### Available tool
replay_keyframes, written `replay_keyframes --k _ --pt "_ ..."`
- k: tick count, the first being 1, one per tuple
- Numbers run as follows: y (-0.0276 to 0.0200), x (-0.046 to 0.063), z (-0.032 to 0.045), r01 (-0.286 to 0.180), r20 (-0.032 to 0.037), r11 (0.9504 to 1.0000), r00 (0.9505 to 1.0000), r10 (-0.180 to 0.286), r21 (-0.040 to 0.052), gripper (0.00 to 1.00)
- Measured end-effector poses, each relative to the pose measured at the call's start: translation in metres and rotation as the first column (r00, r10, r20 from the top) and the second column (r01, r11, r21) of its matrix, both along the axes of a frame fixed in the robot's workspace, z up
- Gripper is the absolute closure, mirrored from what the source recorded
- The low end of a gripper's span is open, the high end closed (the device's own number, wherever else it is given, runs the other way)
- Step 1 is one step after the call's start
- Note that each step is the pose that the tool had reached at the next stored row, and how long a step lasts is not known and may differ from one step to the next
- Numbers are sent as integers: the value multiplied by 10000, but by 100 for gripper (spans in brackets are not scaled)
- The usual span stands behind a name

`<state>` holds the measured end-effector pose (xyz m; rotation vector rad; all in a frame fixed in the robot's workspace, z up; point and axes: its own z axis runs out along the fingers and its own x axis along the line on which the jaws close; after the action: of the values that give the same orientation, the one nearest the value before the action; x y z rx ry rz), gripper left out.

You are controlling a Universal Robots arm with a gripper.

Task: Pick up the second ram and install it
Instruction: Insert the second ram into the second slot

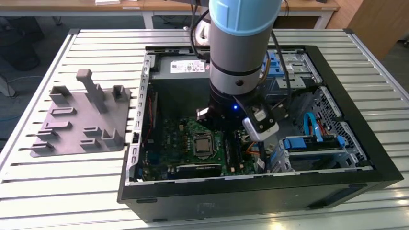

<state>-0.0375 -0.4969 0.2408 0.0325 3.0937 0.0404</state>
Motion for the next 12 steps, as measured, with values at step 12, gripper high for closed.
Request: replay_keyframes --k 12 --pt "1 26 -113 86 0 10000 10000 -86 0 86"
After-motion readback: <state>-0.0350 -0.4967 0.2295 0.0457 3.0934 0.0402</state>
